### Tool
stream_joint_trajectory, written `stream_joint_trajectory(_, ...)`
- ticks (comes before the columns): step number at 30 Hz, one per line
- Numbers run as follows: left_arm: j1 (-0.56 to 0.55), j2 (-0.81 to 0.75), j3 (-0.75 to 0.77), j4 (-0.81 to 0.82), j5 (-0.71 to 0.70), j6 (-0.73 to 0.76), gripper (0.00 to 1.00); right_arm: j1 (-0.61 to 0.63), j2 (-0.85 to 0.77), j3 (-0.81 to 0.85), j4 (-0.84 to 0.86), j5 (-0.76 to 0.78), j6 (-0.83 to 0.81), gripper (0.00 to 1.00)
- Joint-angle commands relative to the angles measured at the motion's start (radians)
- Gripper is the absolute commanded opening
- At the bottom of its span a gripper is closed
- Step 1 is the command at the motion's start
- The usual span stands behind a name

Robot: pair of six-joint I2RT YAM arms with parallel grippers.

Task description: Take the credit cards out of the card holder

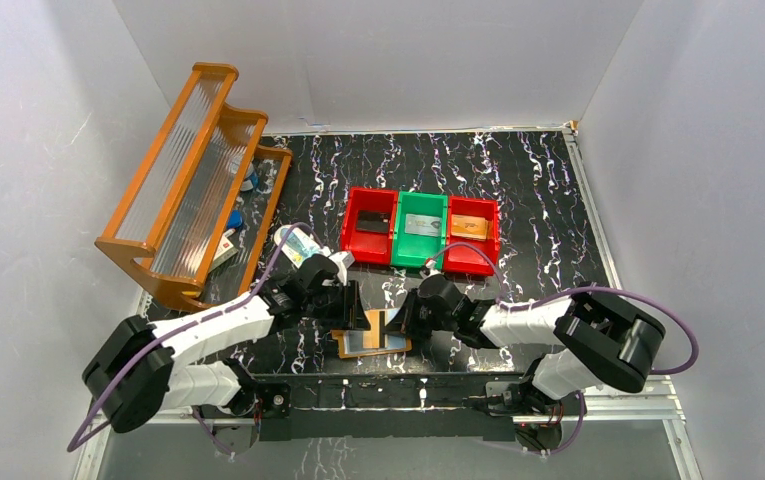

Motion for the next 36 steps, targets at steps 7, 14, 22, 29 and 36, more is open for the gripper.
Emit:
stream_joint_trajectory(7,-0.005,0.130,-0.031,0.040,0.028,0.052,0.34,-0.015,0.048,-0.034,0.072,-0.042,0.026,0.14)
stream_joint_trajectory(14,-0.021,0.165,-0.080,0.035,0.008,0.060,0.25,-0.029,0.061,-0.042,0.181,-0.078,0.054,0.24)
stream_joint_trajectory(22,-0.023,0.212,-0.100,0.036,0.009,0.071,0.21,-0.032,0.158,-0.094,0.370,-0.124,0.094,0.30)
stream_joint_trajectory(29,-0.023,0.180,-0.112,0.030,-0.010,0.065,0.20,-0.031,0.154,-0.118,0.394,-0.106,0.110,0.17)
stream_joint_trajectory(36,-0.023,0.144,-0.122,0.017,-0.021,0.058,0.20,-0.032,0.103,-0.113,0.320,-0.093,0.084,0.23)
